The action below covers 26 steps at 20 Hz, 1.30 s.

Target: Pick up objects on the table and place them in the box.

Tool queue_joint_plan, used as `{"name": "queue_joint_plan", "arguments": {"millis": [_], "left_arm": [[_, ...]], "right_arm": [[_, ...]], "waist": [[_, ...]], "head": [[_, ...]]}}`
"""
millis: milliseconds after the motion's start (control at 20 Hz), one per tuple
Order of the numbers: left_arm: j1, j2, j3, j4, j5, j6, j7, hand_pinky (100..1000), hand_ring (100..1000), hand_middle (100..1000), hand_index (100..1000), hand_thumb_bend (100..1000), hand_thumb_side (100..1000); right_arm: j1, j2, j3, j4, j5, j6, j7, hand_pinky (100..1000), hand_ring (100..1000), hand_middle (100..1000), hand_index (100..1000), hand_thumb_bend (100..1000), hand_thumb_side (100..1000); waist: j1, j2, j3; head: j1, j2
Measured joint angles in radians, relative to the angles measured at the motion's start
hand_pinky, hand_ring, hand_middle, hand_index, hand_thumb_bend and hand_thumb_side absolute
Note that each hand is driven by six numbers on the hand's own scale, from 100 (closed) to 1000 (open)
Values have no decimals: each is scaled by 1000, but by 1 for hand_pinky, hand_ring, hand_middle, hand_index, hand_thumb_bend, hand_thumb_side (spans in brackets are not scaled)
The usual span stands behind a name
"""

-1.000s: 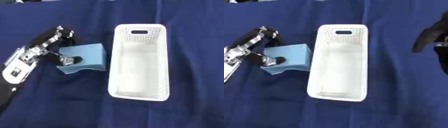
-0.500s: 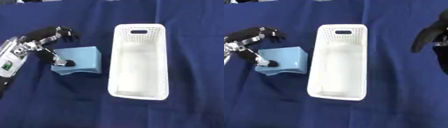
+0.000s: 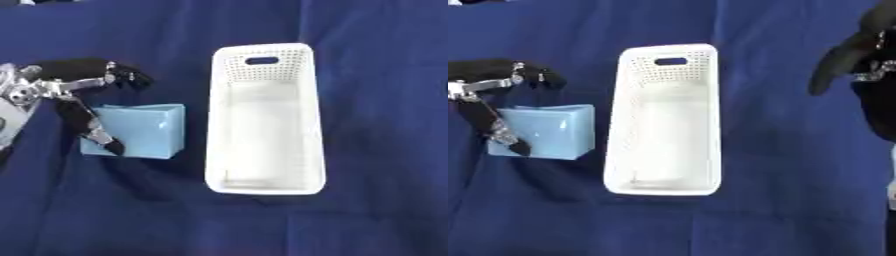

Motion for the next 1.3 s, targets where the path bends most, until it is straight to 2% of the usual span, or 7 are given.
{"name": "queue_joint_plan", "arguments": {"millis": [550,750,1300], "left_arm": [[0,23,18,9,12,11,16,635,735,794,943,1000,576],[4,22,18,-3,16,9,23,607,713,779,932,1000,619],[19,-57,-15,-70,2,41,87,515,644,733,901,1000,673]], "right_arm": [[13,-8,0,0,9,4,4,609,703,814,876,100,803],[14,-8,0,0,9,4,4,609,703,813,875,100,802],[-4,-8,0,0,3,2,2,607,700,811,871,100,799]], "waist": [[1,0,15],[1,0,15],[4,13,7]], "head": [[-4,0],[-4,5],[-12,8]]}}
